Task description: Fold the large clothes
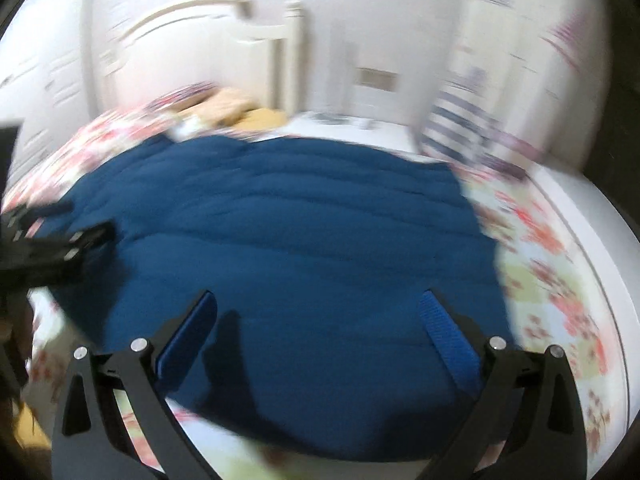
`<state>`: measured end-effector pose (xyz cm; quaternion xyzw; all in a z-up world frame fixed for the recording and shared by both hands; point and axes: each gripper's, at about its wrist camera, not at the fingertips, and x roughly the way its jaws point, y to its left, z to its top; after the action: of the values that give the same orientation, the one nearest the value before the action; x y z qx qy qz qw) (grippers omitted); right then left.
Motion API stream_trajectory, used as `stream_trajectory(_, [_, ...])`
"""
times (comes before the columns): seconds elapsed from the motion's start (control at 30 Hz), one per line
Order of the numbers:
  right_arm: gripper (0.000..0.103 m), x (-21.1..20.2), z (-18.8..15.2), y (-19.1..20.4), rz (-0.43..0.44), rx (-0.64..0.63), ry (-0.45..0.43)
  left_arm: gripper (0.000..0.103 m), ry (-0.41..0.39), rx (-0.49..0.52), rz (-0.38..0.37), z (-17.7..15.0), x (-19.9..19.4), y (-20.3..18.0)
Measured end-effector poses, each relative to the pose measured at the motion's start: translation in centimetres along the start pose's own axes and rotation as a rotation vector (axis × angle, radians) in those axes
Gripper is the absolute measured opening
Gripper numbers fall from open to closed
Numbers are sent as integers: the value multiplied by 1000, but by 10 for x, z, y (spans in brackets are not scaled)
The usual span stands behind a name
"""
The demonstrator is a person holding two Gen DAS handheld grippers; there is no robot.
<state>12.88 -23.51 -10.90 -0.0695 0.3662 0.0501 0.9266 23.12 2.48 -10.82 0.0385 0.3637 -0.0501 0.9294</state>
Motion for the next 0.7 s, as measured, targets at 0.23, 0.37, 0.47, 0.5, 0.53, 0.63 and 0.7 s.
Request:
stream_trajectory(0.23, [100,4,-6,-33,-32,48,37,99,26,-69,-18,-21,4,44])
stream_trajectory(0.37, [100,-10,-32,-94,-87,207,64,99,45,-77,-31,-21,7,46])
stream_trajectory(0.47, [100,-20,-55,-133,-117,325,89,99,49,-77,-31,-20,8,46])
stream_trajectory(0.5, [100,-24,-63,-142,-138,362,102,99,49,-78,-33,-21,7,47])
stream_trajectory(0.53, [100,-28,-69,-149,-131,397,107,99,49,-78,-33,-21,8,48])
stream_trajectory(0.63, [100,-47,-88,-163,-37,517,79,99,49,-80,-35,-21,9,49])
stream_trajectory(0.7, [100,-58,-101,-165,60,576,62,99,50,-80,-37,-20,10,50])
